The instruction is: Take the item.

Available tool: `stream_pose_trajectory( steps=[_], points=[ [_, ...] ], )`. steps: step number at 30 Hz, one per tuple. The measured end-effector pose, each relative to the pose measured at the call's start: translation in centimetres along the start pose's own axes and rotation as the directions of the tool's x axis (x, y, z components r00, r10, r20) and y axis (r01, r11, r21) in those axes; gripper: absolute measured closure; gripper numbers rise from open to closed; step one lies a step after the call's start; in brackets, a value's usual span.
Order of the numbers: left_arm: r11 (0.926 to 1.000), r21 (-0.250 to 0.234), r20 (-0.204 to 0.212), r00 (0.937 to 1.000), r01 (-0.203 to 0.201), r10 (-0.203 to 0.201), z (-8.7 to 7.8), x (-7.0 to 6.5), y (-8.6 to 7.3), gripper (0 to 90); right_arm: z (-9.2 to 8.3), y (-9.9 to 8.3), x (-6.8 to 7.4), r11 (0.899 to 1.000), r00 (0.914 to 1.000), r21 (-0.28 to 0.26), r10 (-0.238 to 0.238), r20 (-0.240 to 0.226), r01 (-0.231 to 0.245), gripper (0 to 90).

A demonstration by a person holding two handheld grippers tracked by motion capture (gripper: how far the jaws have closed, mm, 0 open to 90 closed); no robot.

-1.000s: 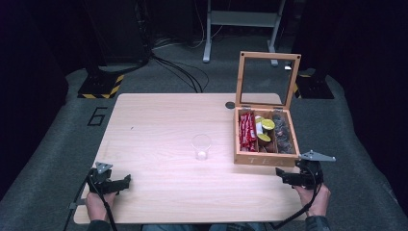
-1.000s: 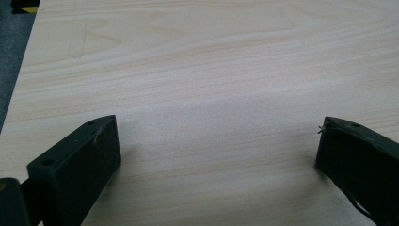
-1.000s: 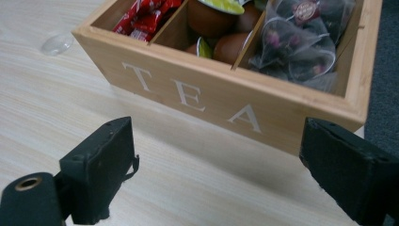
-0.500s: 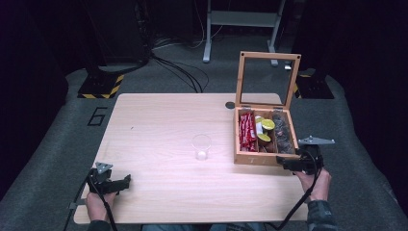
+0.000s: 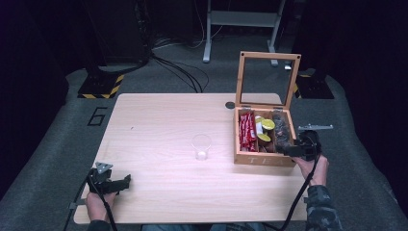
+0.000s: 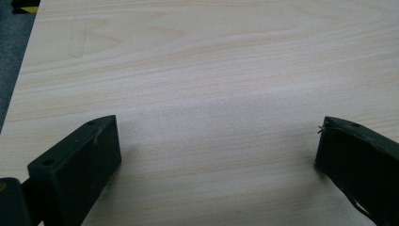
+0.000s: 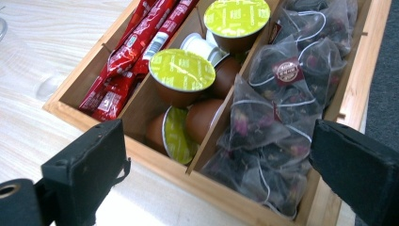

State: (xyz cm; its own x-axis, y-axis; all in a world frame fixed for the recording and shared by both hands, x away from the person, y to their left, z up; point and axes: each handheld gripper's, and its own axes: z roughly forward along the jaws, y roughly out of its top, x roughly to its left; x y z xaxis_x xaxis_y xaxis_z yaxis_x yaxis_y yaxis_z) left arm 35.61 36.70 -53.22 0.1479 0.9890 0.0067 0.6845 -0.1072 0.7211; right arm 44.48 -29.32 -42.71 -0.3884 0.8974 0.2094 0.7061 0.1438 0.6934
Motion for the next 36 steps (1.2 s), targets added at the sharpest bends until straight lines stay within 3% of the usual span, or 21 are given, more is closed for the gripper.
stream_pose_trajectory(
  steps=[1, 3, 5, 10, 14, 17, 22, 27, 36],
  points=[
    [1.0, 0.0, 0.0, 1.0, 0.0, 0.0, 0.0, 0.0, 0.0, 0.4, 0.0, 0.0, 0.0, 1.0, 1.0, 0.0, 0.0, 0.0, 0.0, 4.4],
    [1.0, 0.0, 0.0, 1.0, 0.0, 0.0, 0.0, 0.0, 0.0, 0.4, 0.3, 0.4, -0.1, 1.0, 1.0, 0.003, 0.005, 0.002, -0.005, 17.4],
    [1.0, 0.0, 0.0, 1.0, 0.0, 0.0, 0.0, 0.0, 0.0, 0.4, 0.6, 0.6, -0.3, 1.0, 0.9999, -0.002, 0.006, 0.009, -0.006, 23.8],
    [1.0, 0.0, 0.0, 1.0, 0.0, 0.0, 0.0, 0.0, 0.0, 0.4, 1.4, 0.9, -0.9, 1.0, 0.9978, 0.015, 0.02, 0.064, -0.021, 41.2],
    [1.0, 0.0, 0.0, 1.0, 0.0, 0.0, 0.0, 0.0, 0.0, 0.4, 1.9, 0.8, -1.3, 0.998, 0.9932, 0.049, 0.041, 0.109, -0.046, 47.9],
    [1.0, 0.0, 0.0, 1.0, 0.0, 0.0, 0.0, 0.0, 0.0, 0.4, 2.0, 0.9, -1.2, 0.994, 0.9906, 0.069, 0.074, 0.116, -0.082, 50.5],
    [1.0, 0.0, 0.0, 1.0, 0.001, -0.001, 0.0, 0.0, 0.0, 0.4, 2.6, 1.0, -1.1, 0.994, 0.9916, 0.094, 0.039, 0.123, -0.051, 53.9],
    [1.0, -0.001, -0.001, 1.0, 0.001, -0.001, 0.0, 0.0, 0.0, 0.5, 3.2, 1.1, -1.0, 0.992, 0.9896, 0.117, 0.032, 0.141, -0.048, 57.9],
    [1.0, -0.001, -0.001, 1.0, 0.002, -0.002, 0.0, 0.0, 0.0, 0.5, 3.6, 1.1, -0.9, 0.989, 0.9897, 0.145, 0.007, 0.143, -0.028, 86.6]
  ],
)
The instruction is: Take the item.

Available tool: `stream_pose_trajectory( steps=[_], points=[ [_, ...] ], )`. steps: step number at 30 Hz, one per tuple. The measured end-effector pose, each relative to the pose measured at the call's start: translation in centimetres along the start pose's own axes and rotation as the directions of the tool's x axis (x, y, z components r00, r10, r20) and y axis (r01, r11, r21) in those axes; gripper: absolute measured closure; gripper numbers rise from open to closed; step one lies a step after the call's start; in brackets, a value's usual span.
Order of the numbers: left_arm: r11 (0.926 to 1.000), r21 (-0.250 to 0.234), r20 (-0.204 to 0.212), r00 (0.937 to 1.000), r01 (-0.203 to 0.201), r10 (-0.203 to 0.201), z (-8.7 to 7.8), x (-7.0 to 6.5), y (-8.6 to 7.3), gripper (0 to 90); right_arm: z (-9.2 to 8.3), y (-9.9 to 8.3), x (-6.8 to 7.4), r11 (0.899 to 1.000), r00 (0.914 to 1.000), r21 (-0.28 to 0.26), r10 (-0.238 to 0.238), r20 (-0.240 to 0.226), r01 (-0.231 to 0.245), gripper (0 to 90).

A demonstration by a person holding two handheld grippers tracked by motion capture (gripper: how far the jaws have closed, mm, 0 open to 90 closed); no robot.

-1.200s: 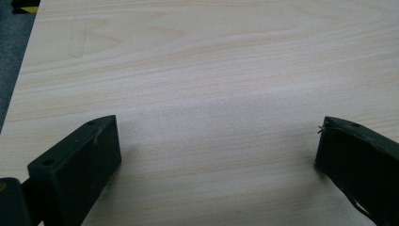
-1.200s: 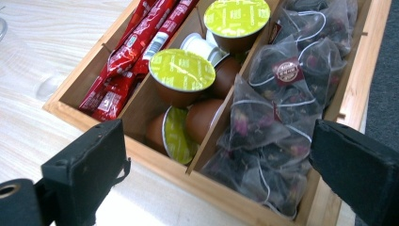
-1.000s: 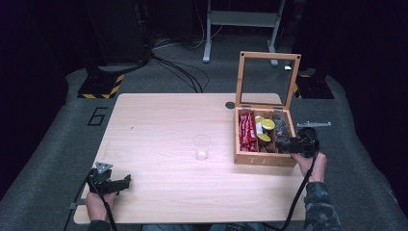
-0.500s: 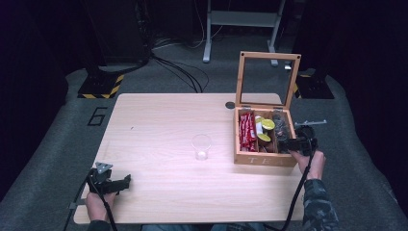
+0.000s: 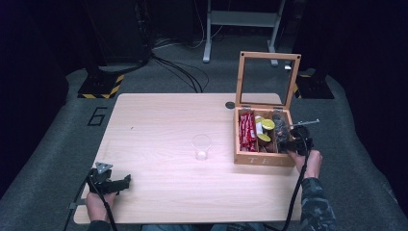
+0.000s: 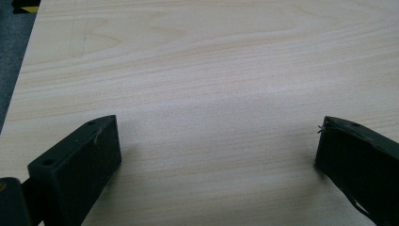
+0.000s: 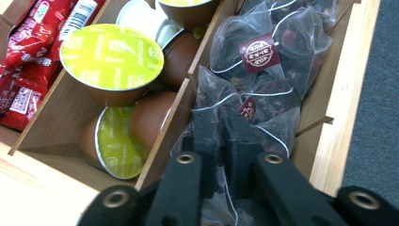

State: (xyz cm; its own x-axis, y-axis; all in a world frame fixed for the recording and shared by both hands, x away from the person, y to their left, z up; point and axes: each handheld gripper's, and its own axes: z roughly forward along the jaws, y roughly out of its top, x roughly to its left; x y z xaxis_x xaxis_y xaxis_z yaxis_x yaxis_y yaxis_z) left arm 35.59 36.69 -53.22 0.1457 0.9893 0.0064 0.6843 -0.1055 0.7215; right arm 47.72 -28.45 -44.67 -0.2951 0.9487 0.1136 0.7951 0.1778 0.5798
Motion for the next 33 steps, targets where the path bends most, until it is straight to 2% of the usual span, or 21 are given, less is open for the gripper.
stream_pose_trajectory(
  steps=[3, 7, 17, 33],
  points=[
    [1.0, 0.0, 0.0, 1.0, 0.0, 0.0, 0.0, 0.0, 0.0, 0.5, -0.2, 0.0, 0.1, 1.0, 0.9999, -0.006, -0.01, 0.004, 0.01, 88.8],
    [1.0, 0.0, 0.0, 1.0, 0.0, 0.0, 0.0, 0.0, 0.0, 0.5, -0.7, -0.2, 0.2, 1.0, 1.0, -0.024, 0.002, 0.002, -0.002, 89.8],
    [1.0, 0.001, 0.001, 1.0, 0.0, 0.0, 0.0, 0.0, 0.0, 0.6, -3.1, 0.1, 0.7, 0.995, 0.9996, -0.093, -0.023, 0.017, 0.025, 90.0],
    [1.0, 0.0, 0.0, 1.0, 0.0, 0.0, 0.0, 0.0, 0.0, 0.6, -5.0, 0.8, 1.2, 0.992, 0.9988, -0.121, -0.042, 0.026, 0.045, 90.0]
  ],
)
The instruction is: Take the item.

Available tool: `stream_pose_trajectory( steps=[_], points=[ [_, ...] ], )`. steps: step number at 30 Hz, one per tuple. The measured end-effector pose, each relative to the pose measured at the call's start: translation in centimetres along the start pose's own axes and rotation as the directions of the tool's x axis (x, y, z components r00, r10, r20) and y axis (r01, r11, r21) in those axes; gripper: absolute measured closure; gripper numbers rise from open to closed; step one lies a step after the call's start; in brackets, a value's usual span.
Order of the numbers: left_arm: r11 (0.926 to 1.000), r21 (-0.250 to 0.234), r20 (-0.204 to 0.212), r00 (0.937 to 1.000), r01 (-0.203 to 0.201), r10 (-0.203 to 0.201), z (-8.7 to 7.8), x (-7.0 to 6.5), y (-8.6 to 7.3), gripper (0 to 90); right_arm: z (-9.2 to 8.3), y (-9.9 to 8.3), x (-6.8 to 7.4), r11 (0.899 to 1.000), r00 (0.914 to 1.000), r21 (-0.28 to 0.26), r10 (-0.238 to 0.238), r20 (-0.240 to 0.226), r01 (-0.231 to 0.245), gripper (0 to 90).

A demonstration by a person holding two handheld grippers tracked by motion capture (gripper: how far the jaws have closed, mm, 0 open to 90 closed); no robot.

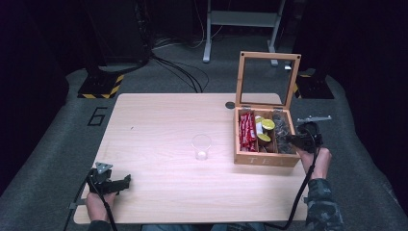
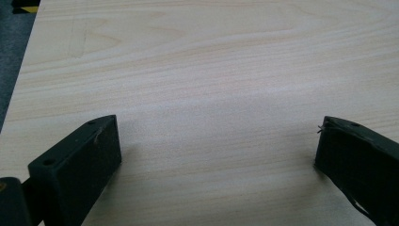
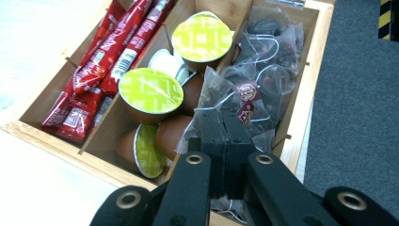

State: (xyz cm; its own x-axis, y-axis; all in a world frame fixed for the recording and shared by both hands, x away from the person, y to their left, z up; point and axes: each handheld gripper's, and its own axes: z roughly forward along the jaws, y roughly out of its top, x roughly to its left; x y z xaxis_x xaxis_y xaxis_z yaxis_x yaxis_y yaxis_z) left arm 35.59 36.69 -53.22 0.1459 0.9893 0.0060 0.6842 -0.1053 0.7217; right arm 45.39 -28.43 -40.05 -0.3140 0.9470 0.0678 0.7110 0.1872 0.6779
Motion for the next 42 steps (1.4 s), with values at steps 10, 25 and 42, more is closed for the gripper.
stream_pose_trajectory(
  steps=[10, 25, 42],
  points=[
    [1.0, -0.001, 0.001, 1.0, 0.0, 0.0, 0.0, 0.0, 0.0, 0.7, -0.9, 1.0, 1.7, 0.999, 0.9989, -0.033, -0.039, -0.027, 0.038, 90.0],
    [1.0, -0.001, 0.001, 1.0, 0.0, 0.0, 0.0, 0.0, 0.0, 0.7, -1.3, 2.4, 4.6, 0.993, 0.9899, -0.064, -0.109, -0.091, 0.103, 90.0],
    [1.0, -0.001, 0.0, 1.0, 0.0, 0.0, 0.0, 0.0, 0.0, 0.7, 0.0, 3.7, 8.5, 0.984, 0.9695, -0.073, -0.174, -0.172, 0.164, 90.0]
  ],
)
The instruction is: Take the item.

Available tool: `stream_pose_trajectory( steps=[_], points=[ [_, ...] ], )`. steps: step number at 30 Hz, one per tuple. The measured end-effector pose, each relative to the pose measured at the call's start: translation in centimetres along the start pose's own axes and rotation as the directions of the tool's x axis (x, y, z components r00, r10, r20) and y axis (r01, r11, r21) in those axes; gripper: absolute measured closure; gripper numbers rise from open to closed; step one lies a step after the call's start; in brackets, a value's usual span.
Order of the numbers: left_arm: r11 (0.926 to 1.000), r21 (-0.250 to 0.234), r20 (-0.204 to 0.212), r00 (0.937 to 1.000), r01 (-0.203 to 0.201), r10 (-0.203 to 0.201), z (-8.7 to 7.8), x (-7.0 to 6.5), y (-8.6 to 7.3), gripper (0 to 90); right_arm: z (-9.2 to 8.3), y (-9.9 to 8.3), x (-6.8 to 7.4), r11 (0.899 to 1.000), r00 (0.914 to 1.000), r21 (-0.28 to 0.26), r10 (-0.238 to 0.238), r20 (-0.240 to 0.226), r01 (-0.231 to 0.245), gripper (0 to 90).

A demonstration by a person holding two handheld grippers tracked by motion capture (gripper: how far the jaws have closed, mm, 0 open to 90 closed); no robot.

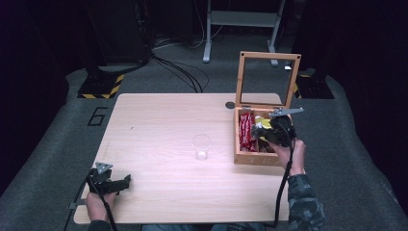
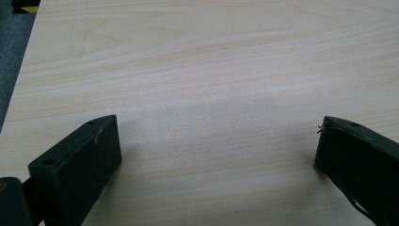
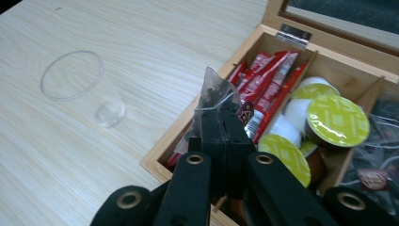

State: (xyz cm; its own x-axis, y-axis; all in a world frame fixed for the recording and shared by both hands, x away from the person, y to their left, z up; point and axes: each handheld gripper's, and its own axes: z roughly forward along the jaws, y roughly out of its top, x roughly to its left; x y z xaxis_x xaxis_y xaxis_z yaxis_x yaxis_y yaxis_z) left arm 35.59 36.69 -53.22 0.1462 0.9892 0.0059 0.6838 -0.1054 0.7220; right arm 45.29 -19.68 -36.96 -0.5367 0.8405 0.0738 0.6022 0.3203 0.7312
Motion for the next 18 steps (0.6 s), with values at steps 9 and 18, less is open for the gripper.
stream_pose_trajectory(
  steps=[9, 18],
  points=[
    [1.0, 0.0, 0.001, 1.0, 0.0, 0.0, 0.0, 0.0, 0.0, 0.7, 0.9, 0.7, 1.7, 1.0, 0.999, -0.004, -0.027, -0.036, 0.027, 90.0],
    [1.0, 0.0, 0.001, 1.0, 0.0, 0.0, 0.0, 0.0, 0.0, 0.7, 1.7, 1.3, 3.1, 0.999, 0.9962, -0.007, -0.05, -0.071, 0.05, 90.0]
  ],
)
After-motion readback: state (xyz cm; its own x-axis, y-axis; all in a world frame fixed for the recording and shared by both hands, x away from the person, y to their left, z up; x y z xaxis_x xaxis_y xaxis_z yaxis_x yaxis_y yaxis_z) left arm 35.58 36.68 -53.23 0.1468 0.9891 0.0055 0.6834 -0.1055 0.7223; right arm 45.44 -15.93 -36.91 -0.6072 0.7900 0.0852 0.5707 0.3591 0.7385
